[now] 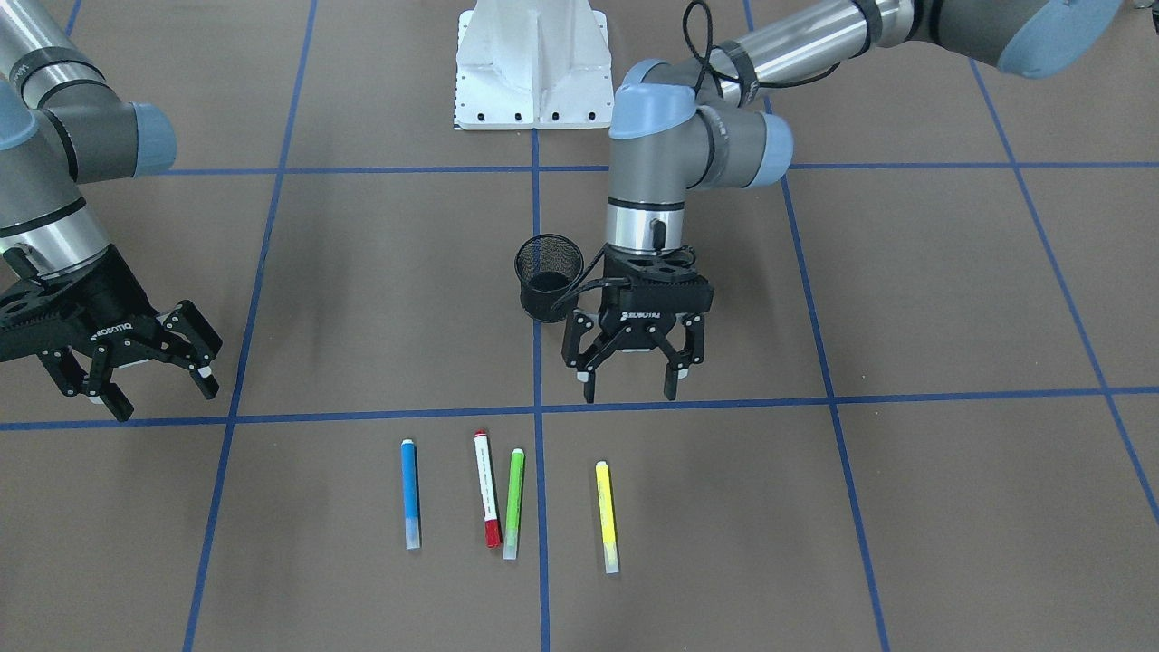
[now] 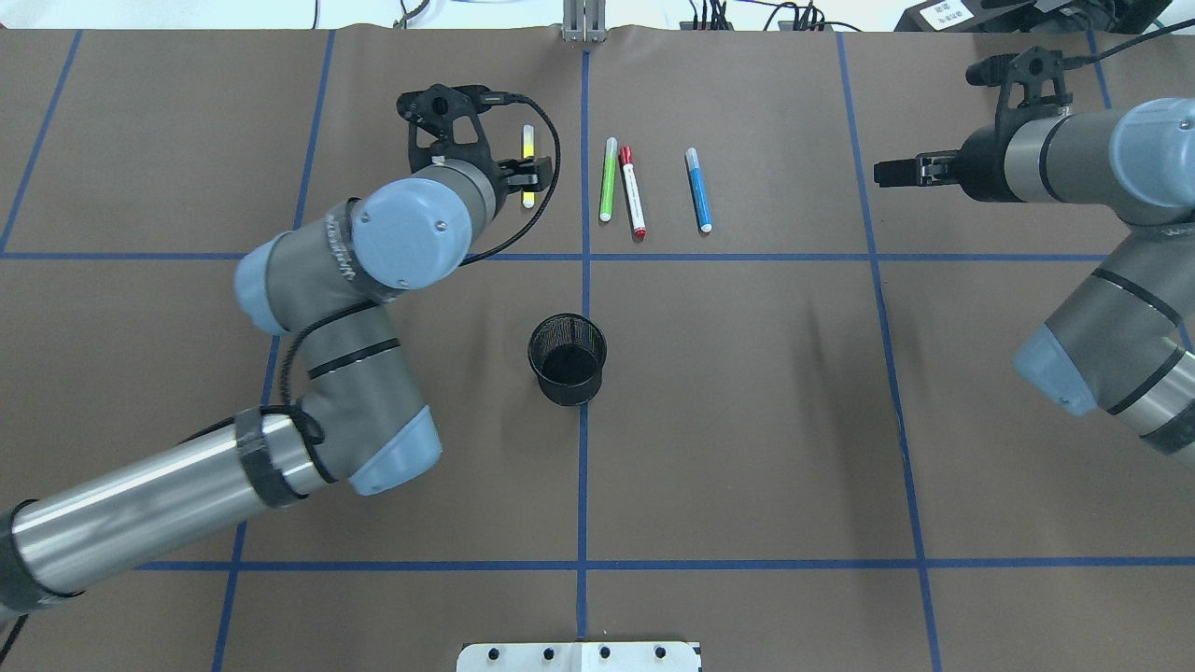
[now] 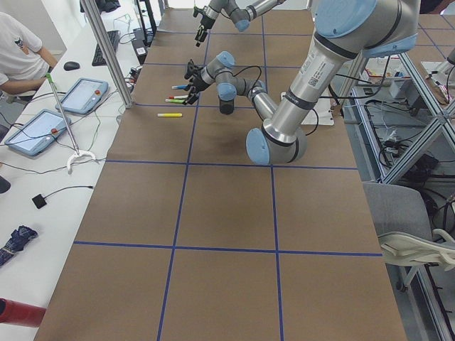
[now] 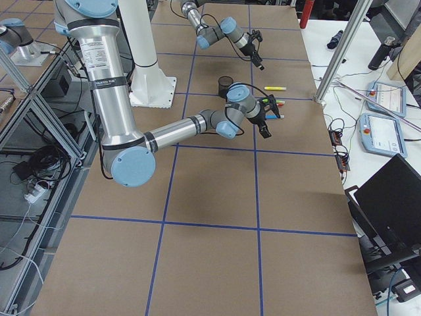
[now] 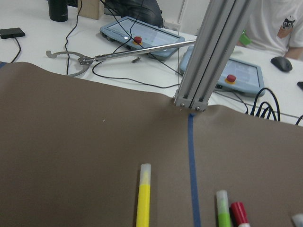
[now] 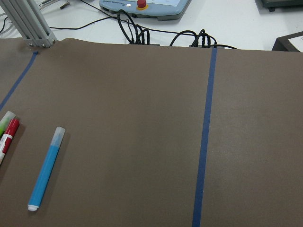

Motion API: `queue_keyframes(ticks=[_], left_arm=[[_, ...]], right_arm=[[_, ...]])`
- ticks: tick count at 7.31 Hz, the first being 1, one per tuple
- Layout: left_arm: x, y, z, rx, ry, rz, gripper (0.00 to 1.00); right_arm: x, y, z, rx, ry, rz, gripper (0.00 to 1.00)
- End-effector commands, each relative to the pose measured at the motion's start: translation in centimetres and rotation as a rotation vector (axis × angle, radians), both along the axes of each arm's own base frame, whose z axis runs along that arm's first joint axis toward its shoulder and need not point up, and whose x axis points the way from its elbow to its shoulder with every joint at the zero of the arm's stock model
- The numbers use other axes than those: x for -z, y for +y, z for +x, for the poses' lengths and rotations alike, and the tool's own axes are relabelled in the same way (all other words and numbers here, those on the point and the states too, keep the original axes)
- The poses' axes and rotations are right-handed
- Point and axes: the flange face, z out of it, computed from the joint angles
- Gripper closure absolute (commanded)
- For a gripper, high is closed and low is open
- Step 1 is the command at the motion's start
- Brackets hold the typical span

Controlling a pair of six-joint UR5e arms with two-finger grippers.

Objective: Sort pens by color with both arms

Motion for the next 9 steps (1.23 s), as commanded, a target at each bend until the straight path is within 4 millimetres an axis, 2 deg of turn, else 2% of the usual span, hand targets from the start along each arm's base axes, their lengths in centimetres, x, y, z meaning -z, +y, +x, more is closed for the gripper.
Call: queue_keyframes(ticks=[1, 3, 4, 5, 6, 7, 8, 9], left_arm=[[-5.5, 2.9, -11.9, -0.215, -0.119, -0.032, 0.00], [-11.3, 2.2, -22.3, -0.418, -0.306, -0.059, 0.00], [-15.3, 1.6, -27.8, -0.491, -0.312, -0.084, 0.00], [-18.2, 1.0, -32.5, -0.522, -0.255, -0.151, 0.00], [-23.0, 1.3, -36.6, -0.532, -0.175, -0.254, 0.00], [-26.1, 1.1, -40.0, -0.551, -0.103, -0.295, 0.00], [-28.9, 1.2, -43.5, -0.541, -0.104, -0.315, 0.00], [-32.2, 1.7, -44.9, -0.559, -0.126, -0.333, 0.00]], right_arm=[[-1.8, -0.8, 2.7, 0.053, 0.009, -0.019, 0.01], [-6.6, -0.8, 6.6, 0.119, 0.087, -0.009, 0.01], [-9.4, -1.6, 10.3, 0.153, 0.107, -0.017, 0.01], [-13.3, -2.0, 14.7, 0.200, 0.113, -0.046, 0.01], [-16.8, -2.1, 18.4, 0.170, 0.107, -0.129, 0.01], [-19.0, -2.5, 21.2, 0.145, 0.120, -0.211, 0.00], [-20.1, -2.7, 23.5, 0.198, 0.155, -0.238, 0.00], [-18.8, -3.3, 26.1, 0.234, 0.097, -0.287, 0.00]])
